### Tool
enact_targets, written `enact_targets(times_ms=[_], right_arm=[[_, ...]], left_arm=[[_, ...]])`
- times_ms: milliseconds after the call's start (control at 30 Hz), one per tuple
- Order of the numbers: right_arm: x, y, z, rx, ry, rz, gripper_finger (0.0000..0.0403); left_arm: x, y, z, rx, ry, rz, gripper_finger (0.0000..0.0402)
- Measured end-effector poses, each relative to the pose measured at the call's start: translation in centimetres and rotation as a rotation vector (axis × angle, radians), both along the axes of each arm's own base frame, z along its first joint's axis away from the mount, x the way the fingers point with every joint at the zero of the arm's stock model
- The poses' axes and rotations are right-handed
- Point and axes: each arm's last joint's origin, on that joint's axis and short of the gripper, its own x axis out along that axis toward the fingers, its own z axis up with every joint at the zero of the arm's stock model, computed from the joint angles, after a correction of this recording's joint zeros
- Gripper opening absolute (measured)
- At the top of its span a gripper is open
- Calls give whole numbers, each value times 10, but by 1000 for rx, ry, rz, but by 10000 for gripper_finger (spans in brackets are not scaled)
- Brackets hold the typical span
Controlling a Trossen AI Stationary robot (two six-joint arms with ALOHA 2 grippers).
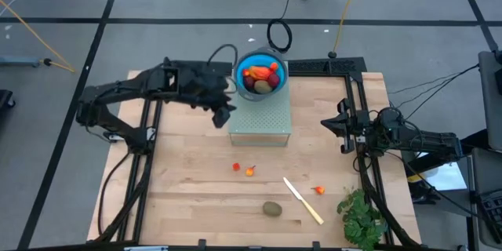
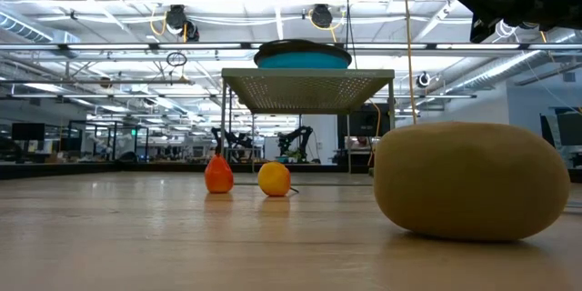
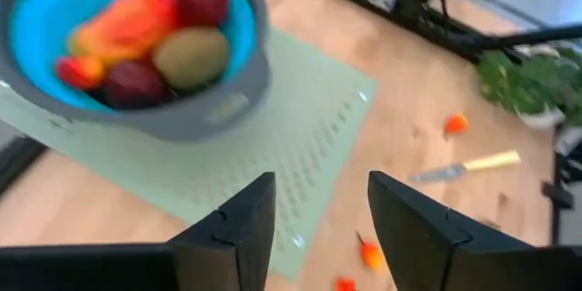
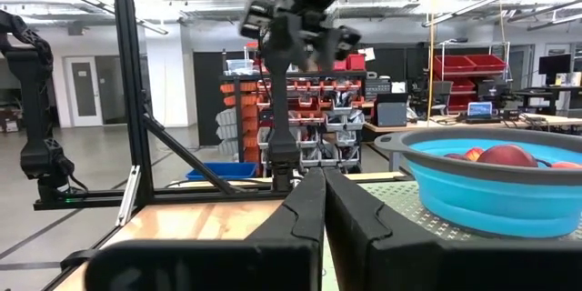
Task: Pick & Place Fruit
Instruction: Put the peach into the blue strainer bowl on the shelf
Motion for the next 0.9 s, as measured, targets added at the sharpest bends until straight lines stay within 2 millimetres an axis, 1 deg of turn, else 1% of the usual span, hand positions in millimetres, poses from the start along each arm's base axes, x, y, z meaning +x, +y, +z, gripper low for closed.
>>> enact_targets(times_ms=[233,567,700,900], right_arm=[[0,0,0,0,0,0,0],[0,0,0,0,0,0,0],[0,0,0,0,0,0,0],[0,0,0,0,1,0,0]], left_arm=[[0,-30,-2,-90,16,-24,154],[2,-70,-6,-206,23,-51,136],[3,-85,-9,-241,40,-60,138],[9,-101,-17,-234,61,-60,152]])
